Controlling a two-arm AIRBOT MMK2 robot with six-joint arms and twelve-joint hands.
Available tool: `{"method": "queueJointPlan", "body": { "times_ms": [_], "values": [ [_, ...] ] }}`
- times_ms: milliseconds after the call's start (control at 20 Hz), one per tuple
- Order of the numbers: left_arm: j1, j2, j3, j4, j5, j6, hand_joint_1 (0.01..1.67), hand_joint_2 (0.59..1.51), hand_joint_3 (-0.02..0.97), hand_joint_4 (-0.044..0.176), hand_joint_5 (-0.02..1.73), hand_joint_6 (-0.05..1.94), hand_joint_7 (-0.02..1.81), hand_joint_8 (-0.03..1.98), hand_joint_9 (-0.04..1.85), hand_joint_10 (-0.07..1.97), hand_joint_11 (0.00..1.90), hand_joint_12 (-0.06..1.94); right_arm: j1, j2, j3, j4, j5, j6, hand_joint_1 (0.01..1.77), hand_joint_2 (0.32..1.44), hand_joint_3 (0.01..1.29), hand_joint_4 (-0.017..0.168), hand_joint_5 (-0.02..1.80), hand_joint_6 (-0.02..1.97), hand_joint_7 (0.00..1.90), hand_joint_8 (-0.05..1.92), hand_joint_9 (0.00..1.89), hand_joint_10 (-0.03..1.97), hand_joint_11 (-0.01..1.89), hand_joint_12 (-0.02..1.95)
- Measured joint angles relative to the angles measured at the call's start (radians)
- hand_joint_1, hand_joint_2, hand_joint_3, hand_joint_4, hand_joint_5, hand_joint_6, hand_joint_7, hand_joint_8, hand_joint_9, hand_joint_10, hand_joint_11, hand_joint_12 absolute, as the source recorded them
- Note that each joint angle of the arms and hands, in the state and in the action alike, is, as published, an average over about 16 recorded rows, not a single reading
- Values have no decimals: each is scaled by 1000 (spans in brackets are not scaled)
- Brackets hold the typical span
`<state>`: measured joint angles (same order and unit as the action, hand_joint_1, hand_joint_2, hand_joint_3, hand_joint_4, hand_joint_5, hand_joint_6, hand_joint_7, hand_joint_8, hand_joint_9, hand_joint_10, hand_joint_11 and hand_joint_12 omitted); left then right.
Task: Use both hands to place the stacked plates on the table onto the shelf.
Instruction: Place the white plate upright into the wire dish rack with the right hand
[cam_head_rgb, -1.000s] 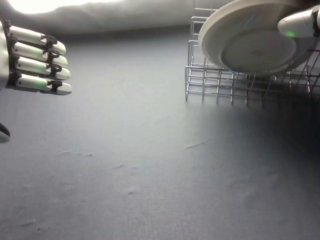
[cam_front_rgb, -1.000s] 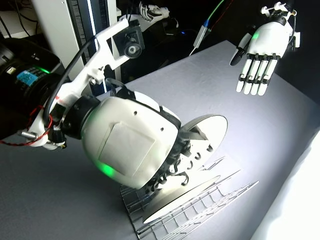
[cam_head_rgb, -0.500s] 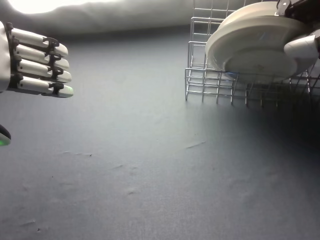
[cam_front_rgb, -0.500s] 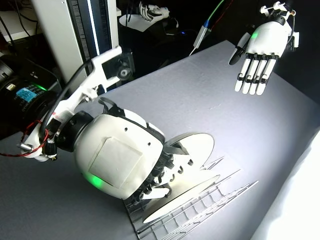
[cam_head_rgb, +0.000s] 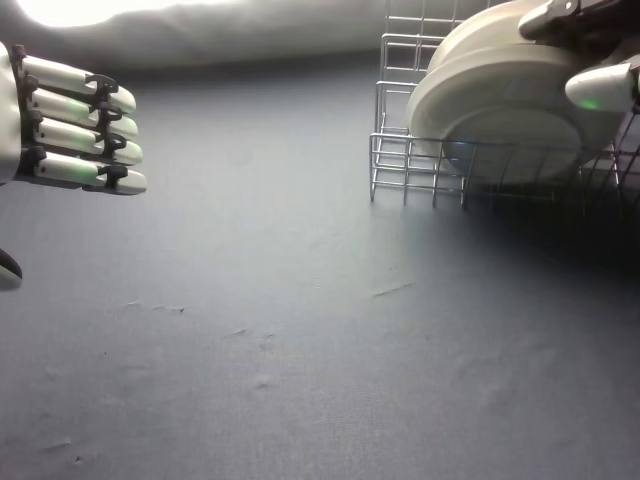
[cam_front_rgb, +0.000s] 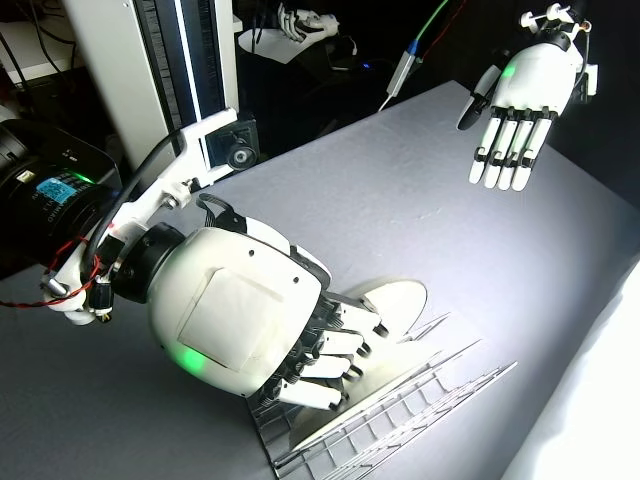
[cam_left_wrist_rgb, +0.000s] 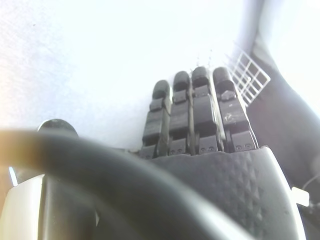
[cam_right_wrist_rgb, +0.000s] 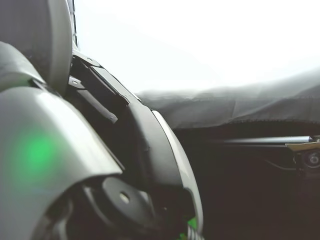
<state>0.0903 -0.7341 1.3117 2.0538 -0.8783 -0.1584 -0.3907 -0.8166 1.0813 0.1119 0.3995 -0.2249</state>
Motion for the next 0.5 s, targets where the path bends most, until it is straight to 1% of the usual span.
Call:
{"method": "queueJointPlan", "body": {
  "times_ms": [250,350,500],
  "values": [
    [3,0,-3,-1,-1,-3,19,1204,-1,5,134,7,179,0,158,10,18,278,13,0,8,-20,6,-3,1188,1141,13,-6,662,229,735,179,601,374,184,1355],
    [6,1,-5,-2,-1,-5,19,1204,-1,5,132,7,179,0,158,9,18,278,24,1,6,-47,12,-4,1178,1139,13,-7,647,97,713,47,580,309,134,1350],
    [11,1,-6,-5,-2,-9,19,1204,-1,5,130,7,179,1,157,9,18,278,42,6,-9,-120,22,-6,1170,1136,13,-6,632,63,693,23,561,273,94,1348]
  ]
}}
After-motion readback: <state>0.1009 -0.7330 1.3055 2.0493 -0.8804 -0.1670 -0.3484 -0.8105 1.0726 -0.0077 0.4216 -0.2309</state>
